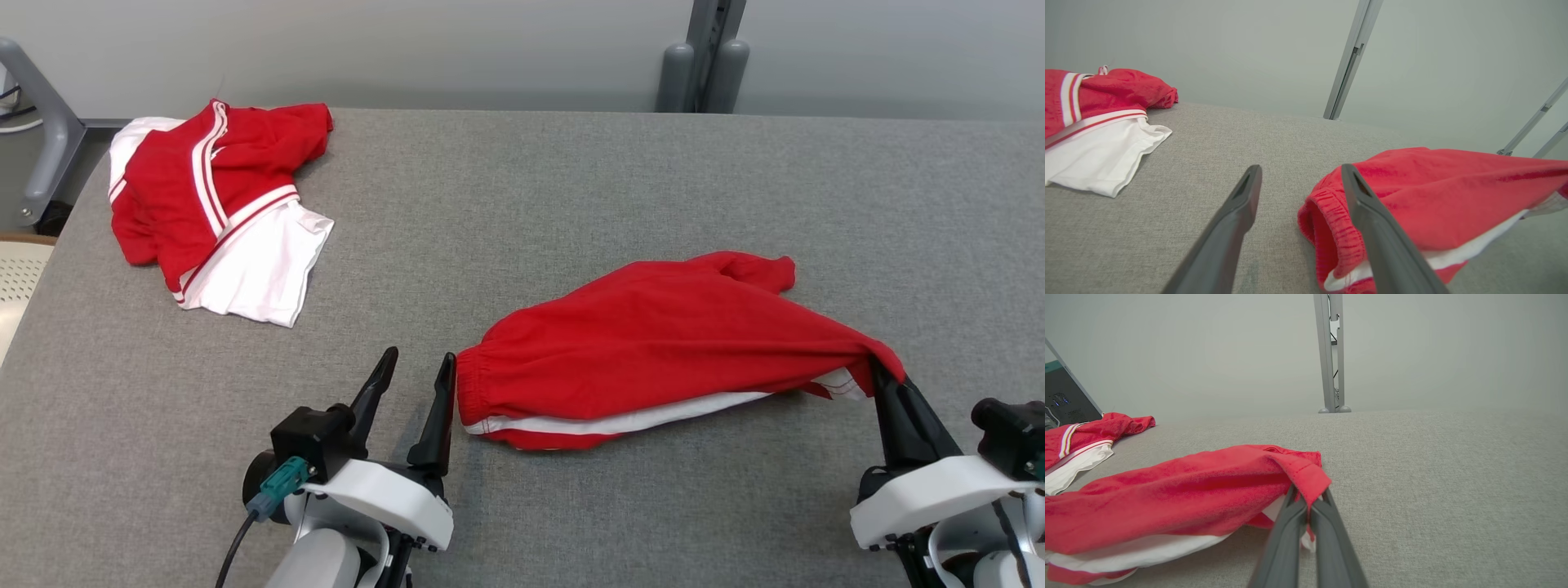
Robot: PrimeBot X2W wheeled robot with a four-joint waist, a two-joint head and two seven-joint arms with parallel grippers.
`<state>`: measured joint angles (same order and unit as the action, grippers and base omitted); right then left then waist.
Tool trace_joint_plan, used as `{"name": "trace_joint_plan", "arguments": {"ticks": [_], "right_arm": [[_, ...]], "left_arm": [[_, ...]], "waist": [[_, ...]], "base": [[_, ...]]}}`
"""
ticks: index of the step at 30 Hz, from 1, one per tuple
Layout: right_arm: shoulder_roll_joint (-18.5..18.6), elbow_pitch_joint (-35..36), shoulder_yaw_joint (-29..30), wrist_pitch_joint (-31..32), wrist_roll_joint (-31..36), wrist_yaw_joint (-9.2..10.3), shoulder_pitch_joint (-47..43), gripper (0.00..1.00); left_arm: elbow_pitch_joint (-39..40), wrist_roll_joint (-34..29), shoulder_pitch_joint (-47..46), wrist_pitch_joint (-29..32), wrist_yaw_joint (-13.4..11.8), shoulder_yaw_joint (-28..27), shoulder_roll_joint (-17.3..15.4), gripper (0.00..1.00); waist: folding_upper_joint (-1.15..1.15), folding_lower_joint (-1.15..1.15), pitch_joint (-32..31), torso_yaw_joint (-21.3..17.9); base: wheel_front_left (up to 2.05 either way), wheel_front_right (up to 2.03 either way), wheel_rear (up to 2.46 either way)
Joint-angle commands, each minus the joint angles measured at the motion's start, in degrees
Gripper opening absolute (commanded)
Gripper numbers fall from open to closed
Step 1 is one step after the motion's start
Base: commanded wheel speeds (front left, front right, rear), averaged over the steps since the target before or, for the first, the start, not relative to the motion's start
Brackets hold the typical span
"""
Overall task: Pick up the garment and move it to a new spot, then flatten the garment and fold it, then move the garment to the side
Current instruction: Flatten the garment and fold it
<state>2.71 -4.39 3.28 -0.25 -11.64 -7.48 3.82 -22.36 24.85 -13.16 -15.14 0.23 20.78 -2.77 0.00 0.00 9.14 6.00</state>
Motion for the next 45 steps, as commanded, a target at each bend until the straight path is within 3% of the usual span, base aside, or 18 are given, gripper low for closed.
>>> {"name": "trace_joint_plan", "arguments": {"ticks": [1, 7, 16, 22, 23, 24, 25, 26, 27, 35, 45], "right_arm": [[0.4, 1.0, 0.3, 0.8, -0.5, -0.03, -0.4, 0.00], [0.7, 0.2, 1.2, 5.0, -0.7, -0.03, 2.1, 0.00], [5.3, -16.5, 1.6, 6.5, 0.8, -0.03, 14.7, 0.00], [8.2, -27.7, -1.2, 6.3, 0.3, -0.02, 22.5, 0.00], [8.8, -29.2, -2.0, 6.0, 0.2, -0.02, 23.6, 0.11], [9.2, -30.5, -2.6, 5.6, 0.0, -0.02, 24.5, 0.29], [9.9, -32.0, -3.2, 5.3, 0.0, -0.02, 25.3, 0.49], [10.4, -33.2, -4.0, 4.8, -0.3, -0.02, 25.9, 0.87], [10.8, -34.3, -4.5, 4.2, -0.6, -0.02, 26.5, 1.00], [11.7, -38.3, -8.4, -1.8, -4.3, -0.02, 26.2, 1.00], [10.7, -36.2, -9.3, -8.4, -6.3, -0.02, 19.9, 1.00]], "left_arm": [[0.2, 0.4, 0.3, 0.0, -0.3, 0.0, -0.2, 1.00], [1.2, 1.2, -0.6, 0.0, -0.3, 1.1, -0.2, 1.00], [2.2, 1.5, -2.1, 0.0, -0.5, 2.6, -0.2, 1.00], [2.6, 1.8, -2.5, 0.0, -0.8, 3.4, -0.2, 1.00], [2.6, 1.8, -2.5, 0.0, -0.9, 3.3, -0.2, 1.00], [2.6, 1.7, -2.5, 0.0, -0.9, 3.3, -0.2, 1.00], [2.6, 1.7, -2.4, 0.0, -0.9, 3.3, -0.2, 1.00], [2.6, 1.6, -2.4, 0.0, -0.9, 3.3, -0.2, 1.00], [2.6, 1.6, -2.3, 0.0, -0.9, 3.2, -0.2, 1.00], [2.5, 0.8, -0.3, 0.0, -0.7, 2.4, -0.2, 1.00], [2.7, -0.1, 1.0, 0.0, -0.3, 1.4, -0.2, 1.00]], "waist": [[0.00, 0.00, 0.1, 0.1], [0.00, 0.00, 1.2, 1.2], [0.00, 0.00, 3.9, 5.4], [0.00, 0.00, 4.7, 7.7], [0.00, 0.00, 4.8, 7.9], [0.00, 0.00, 4.8, 8.1], [0.00, 0.00, 4.8, 8.2], [0.00, 0.00, 4.7, 8.2], [0.00, 0.00, 4.7, 8.2], [0.00, 0.00, 3.0, 5.3], [0.00, 0.00, 1.3, 1.2]], "base": [[0.00, 0.00, 0.00], [0.00, 0.00, 0.00], [0.00, 0.00, 0.00], [0.00, 0.00, 0.00], [0.00, 0.00, 0.00], [0.00, 0.00, 0.00], [0.00, 0.00, 0.00], [0.00, 0.00, 0.00], [0.00, 0.00, 0.00], [0.00, 0.00, 0.00], [0.00, 0.00, 0.00]]}}
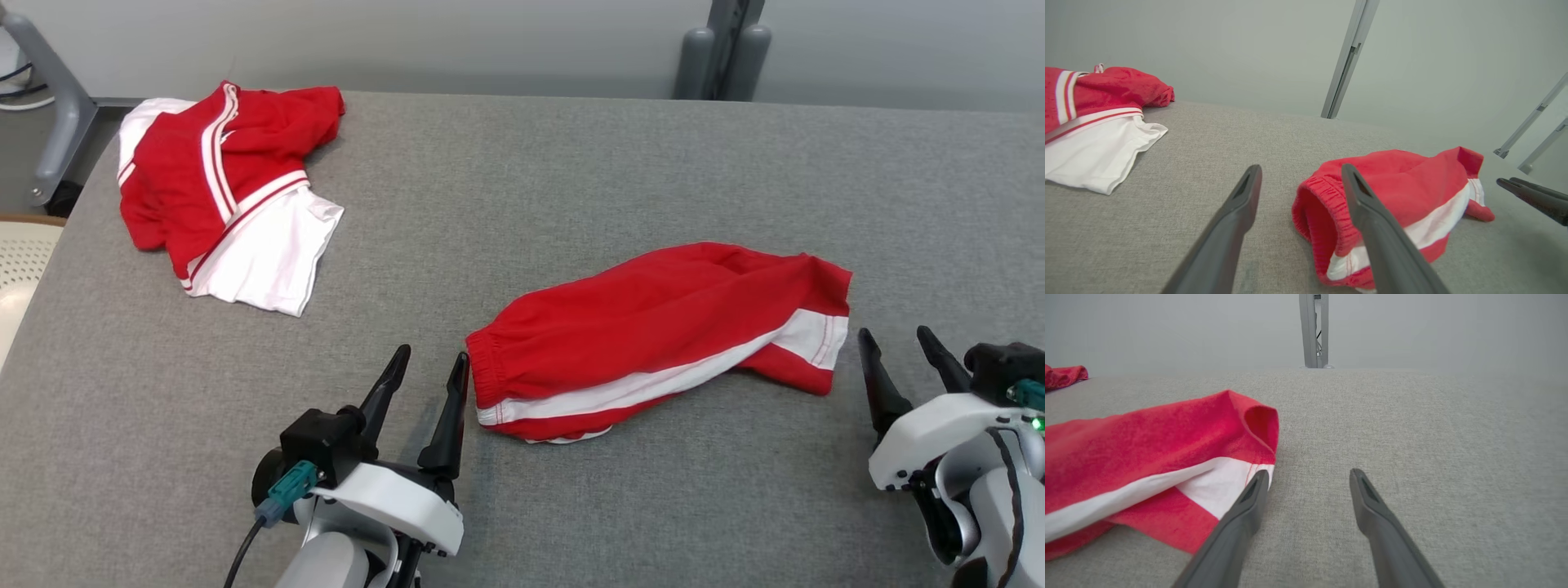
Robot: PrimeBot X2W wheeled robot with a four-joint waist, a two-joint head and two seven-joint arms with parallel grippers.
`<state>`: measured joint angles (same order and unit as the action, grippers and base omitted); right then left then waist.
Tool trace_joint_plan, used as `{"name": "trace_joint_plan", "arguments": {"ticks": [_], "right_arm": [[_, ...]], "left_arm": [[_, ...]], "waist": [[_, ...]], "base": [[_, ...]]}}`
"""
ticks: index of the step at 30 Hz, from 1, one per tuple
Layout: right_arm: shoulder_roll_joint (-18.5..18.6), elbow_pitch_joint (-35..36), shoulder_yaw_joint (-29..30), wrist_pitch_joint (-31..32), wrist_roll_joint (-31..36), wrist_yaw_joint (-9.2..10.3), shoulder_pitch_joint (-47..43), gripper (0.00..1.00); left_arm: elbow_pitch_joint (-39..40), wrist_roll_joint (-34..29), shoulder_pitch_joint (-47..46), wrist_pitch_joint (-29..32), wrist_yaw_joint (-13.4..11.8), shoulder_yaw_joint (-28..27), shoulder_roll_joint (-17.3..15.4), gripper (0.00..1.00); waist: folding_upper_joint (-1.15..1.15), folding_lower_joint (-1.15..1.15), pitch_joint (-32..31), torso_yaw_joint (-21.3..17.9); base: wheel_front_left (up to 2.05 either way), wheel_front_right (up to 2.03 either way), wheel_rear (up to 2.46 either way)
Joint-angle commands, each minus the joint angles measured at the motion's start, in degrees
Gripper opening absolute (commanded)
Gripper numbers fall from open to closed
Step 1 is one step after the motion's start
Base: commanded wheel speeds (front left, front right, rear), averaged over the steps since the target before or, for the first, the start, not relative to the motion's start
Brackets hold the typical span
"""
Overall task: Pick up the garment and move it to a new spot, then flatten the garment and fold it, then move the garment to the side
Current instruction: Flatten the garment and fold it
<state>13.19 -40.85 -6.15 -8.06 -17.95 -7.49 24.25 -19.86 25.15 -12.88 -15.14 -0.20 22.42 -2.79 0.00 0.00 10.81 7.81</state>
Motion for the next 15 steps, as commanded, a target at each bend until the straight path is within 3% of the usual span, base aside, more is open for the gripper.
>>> {"name": "trace_joint_plan", "arguments": {"ticks": [1, 7, 15], "right_arm": [[-0.1, 1.1, 0.4, -1.5, 0.3, -0.01, -1.2, 1.00], [-3.3, 7.8, 3.5, -5.6, 2.9, -0.01, -5.3, 1.00], [-9.0, 23.3, 9.6, -7.2, 10.1, -0.01, -12.6, 1.00]], "left_arm": [[0.3, -0.5, 0.8, 0.0, 0.0, -0.4, -0.2, 1.00], [1.2, -1.2, 2.4, 0.0, -0.1, -1.7, -0.2, 1.00], [4.0, -3.1, 7.0, 0.0, -0.8, -5.0, -0.2, 1.00]], "waist": [[0.00, 0.00, -0.5, -1.0], [0.00, 0.00, -1.8, -2.8], [0.00, 0.00, -5.1, -2.9]], "base": [[0.00, 0.00, 0.00], [0.00, 0.00, 0.00], [0.00, 0.00, 0.00]]}}
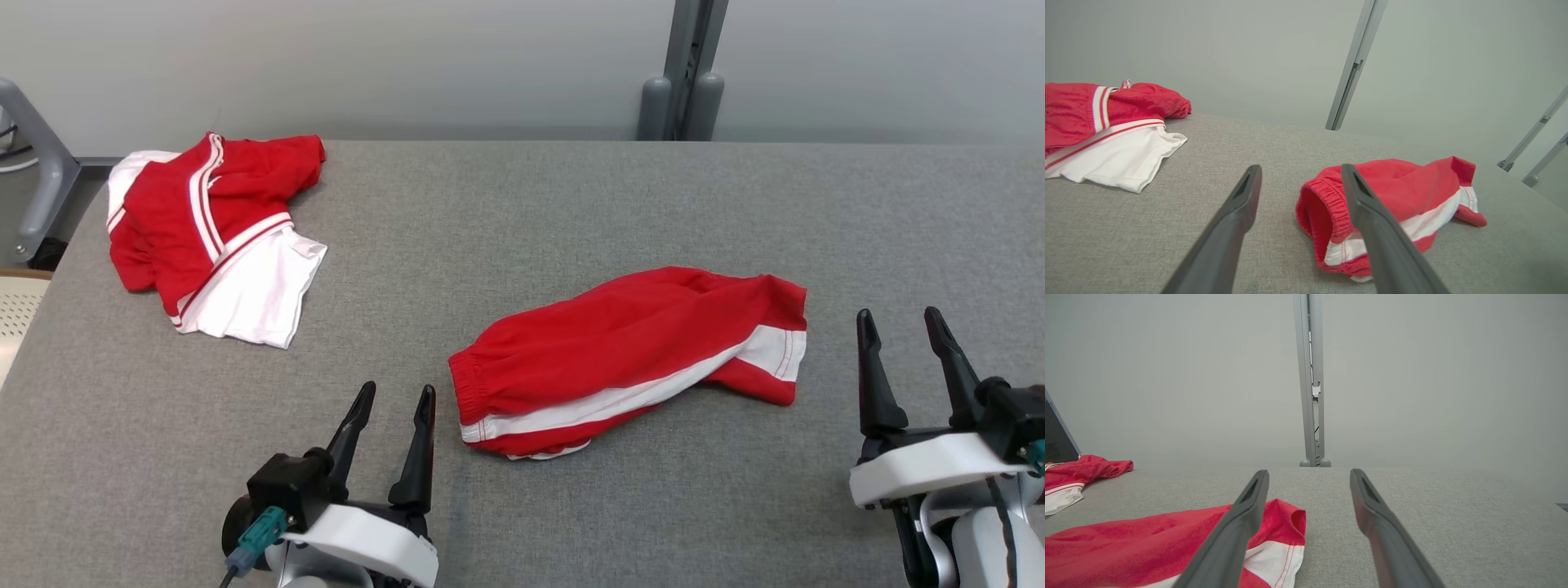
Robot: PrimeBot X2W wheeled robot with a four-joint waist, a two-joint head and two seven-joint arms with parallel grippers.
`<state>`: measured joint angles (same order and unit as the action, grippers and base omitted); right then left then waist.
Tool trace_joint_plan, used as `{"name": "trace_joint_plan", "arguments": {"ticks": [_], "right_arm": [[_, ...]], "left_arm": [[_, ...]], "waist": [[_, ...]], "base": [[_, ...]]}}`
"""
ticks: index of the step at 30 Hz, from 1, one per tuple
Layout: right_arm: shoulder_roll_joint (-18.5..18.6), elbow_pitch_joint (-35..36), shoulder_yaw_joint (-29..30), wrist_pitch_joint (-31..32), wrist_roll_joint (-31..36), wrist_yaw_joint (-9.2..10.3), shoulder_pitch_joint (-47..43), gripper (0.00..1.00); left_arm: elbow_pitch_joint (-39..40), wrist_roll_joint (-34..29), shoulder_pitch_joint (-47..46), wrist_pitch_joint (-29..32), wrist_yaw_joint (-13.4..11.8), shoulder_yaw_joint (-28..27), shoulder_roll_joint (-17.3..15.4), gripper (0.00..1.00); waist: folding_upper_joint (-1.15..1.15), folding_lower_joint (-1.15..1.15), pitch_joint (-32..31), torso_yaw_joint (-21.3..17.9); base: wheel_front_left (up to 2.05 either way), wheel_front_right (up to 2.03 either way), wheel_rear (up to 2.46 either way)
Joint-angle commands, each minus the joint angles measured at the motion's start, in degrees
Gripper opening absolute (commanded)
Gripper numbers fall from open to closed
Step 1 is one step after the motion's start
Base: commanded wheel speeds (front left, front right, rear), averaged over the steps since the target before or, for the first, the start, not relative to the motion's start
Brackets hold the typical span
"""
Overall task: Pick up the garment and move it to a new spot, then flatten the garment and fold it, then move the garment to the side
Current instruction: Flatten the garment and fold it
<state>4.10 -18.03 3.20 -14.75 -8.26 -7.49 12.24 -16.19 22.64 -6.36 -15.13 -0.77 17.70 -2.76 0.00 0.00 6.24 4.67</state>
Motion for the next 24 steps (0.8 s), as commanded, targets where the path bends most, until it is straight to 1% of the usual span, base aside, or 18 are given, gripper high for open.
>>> {"name": "trace_joint_plan", "arguments": {"ticks": [1, 5, 9, 17, 24], "right_arm": [[-0.2, 1.7, 0.7, -0.5, 0.9, -0.01, -1.5, 1.00], [-1.0, 4.7, 0.9, -0.5, 2.1, -0.01, -4.9, 1.00], [-1.1, 5.6, -0.5, -0.5, 0.5, -0.01, -7.3, 1.00], [-1.1, 5.9, -1.3, -0.5, -1.3, -0.01, -8.1, 1.00], [-1.1, 5.4, -2.0, -0.5, -2.0, -0.02, -8.4, 1.00]], "left_arm": [[0.6, -0.8, 1.0, 0.0, -0.3, -0.5, -0.2, 1.00], [1.6, -1.3, 3.0, 0.0, -0.8, -1.0, -0.2, 1.00], [2.5, -1.8, 4.8, 0.0, -1.2, -1.4, -0.2, 1.00], [3.6, -2.4, 6.0, 0.0, -2.2, -2.4, -0.2, 1.00], [3.7, -2.9, 5.3, 0.0, -2.5, -3.0, -0.2, 1.00]], "waist": [[0.00, 0.00, -1.0, 0.4], [0.00, 0.00, -2.6, 0.9], [0.00, 0.00, -3.9, 1.0], [0.00, 0.00, -5.1, 1.0], [0.00, 0.00, -5.7, 1.0]], "base": [[0.00, 0.00, 0.00], [0.00, 0.00, 0.00], [0.00, 0.00, 0.00], [0.00, 0.00, 0.00], [0.00, 0.00, 0.00]]}}
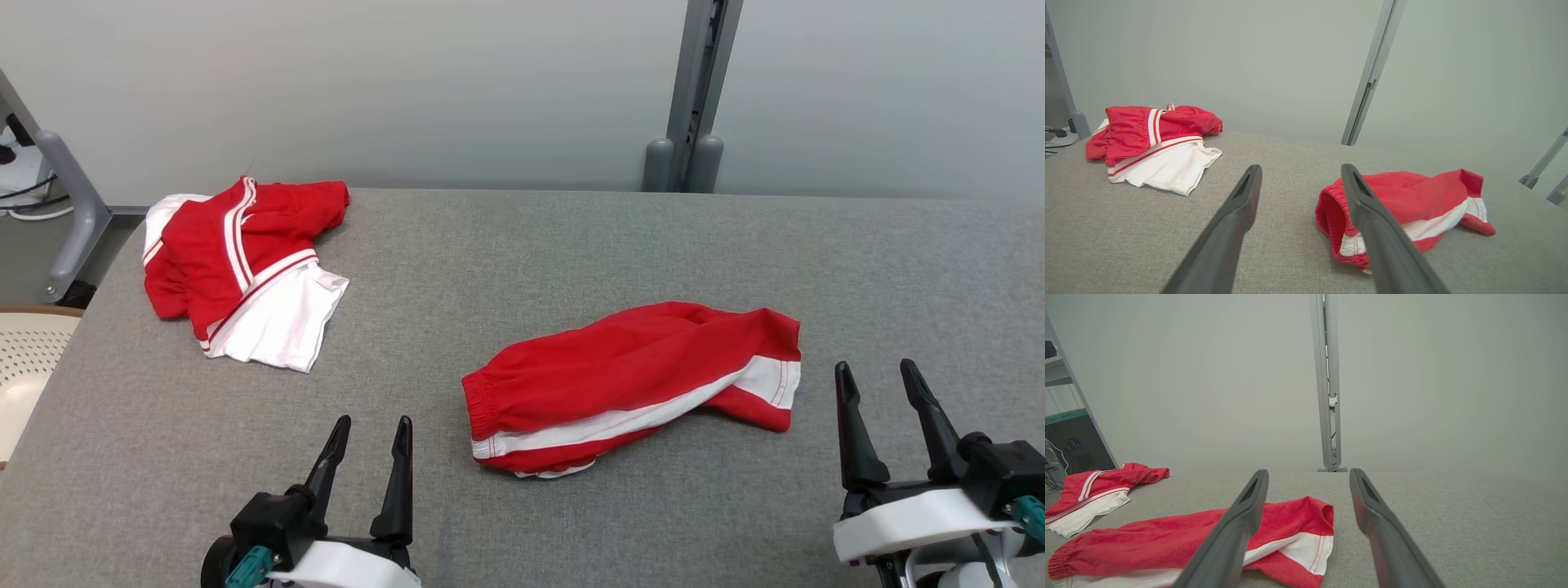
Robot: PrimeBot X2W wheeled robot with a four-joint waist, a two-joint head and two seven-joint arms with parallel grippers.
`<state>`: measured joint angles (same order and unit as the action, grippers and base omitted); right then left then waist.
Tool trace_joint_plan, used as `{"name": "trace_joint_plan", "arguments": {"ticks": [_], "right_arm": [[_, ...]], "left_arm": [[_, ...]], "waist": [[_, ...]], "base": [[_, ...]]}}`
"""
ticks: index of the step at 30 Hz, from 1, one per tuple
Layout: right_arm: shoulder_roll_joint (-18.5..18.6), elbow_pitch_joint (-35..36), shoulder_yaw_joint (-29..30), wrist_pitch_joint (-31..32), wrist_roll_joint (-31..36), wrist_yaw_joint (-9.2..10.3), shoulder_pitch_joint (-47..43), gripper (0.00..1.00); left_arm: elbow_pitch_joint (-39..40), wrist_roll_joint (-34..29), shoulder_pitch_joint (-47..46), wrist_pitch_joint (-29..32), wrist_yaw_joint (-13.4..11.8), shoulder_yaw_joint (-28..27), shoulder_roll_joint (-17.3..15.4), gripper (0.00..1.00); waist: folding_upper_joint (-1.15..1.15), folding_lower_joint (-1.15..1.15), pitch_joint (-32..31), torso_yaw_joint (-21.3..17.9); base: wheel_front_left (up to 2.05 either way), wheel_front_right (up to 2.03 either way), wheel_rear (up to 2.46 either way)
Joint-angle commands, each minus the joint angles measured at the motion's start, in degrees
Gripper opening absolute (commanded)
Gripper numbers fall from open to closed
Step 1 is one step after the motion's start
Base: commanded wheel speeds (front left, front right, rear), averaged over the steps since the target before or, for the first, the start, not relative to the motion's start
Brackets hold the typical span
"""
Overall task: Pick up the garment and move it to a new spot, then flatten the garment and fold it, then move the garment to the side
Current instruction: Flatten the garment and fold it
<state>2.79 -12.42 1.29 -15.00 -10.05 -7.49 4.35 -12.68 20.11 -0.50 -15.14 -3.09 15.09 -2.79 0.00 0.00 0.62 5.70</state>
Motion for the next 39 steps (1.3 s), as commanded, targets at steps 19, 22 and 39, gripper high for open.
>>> {"name": "trace_joint_plan", "arguments": {"ticks": [19, 22, 39], "right_arm": [[0.2, -1.3, -1.3, -0.3, -1.6, -0.01, -0.3, 1.00], [0.2, -1.7, -1.5, -0.3, -1.6, -0.01, -0.2, 1.00], [0.2, -2.7, -1.6, -0.3, -2.0, -0.01, 0.4, 1.00]], "left_arm": [[-0.6, -1.1, -1.6, 0.0, -0.2, -1.3, -0.2, 1.00], [-0.7, -1.0, -1.9, 0.0, -0.3, -1.3, -0.2, 1.00], [-8.9, -2.1, -6.0, 0.0, 1.8, 0.9, -0.2, 1.00]], "waist": [[0.00, 0.00, 0.0, -0.4], [0.00, 0.00, -0.2, -0.6], [0.00, 0.00, 0.2, -1.0]], "base": [[0.00, 0.00, 0.00], [0.00, 0.00, 0.00], [0.00, 0.00, 0.00]]}}
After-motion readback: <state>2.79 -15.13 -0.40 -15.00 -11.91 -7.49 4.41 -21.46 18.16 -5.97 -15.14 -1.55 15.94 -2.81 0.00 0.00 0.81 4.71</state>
